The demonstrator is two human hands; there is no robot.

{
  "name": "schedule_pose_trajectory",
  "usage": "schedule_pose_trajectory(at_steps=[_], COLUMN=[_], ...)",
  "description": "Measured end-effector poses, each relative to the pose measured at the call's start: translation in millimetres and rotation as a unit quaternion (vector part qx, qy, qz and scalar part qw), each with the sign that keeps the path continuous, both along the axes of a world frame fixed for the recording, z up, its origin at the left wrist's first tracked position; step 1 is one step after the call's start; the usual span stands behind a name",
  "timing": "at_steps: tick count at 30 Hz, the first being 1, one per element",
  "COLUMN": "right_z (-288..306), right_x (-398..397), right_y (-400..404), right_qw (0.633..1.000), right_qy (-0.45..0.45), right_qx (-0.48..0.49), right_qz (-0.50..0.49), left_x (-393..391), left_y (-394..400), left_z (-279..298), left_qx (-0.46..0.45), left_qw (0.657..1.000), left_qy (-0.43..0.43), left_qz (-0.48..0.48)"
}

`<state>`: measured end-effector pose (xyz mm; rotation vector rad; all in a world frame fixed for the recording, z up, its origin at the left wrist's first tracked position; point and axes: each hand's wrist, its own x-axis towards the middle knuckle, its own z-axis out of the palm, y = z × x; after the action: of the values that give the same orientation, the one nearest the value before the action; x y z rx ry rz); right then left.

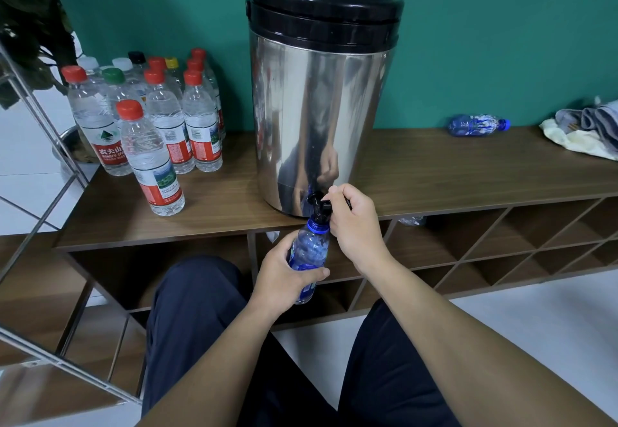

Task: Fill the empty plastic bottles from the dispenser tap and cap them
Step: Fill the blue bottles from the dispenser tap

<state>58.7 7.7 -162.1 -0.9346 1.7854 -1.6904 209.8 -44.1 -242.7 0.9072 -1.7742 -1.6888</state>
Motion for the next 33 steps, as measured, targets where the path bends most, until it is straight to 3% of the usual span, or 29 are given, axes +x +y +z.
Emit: schedule_pose_trajectory(at_steps=[33], right_z=[0.3], right_x=[-1.6], right_y=[-1.3], right_qw=[1.0], right_qy=[-0.003], right_qx=[-0.002], right_qz=[-0.004], left_x=[1.3], left_y=[0.8], left_z=[2.7], left_qx=[0.008], left_qw=[1.0], left_qy=[-0.004], left_qz=[0.004])
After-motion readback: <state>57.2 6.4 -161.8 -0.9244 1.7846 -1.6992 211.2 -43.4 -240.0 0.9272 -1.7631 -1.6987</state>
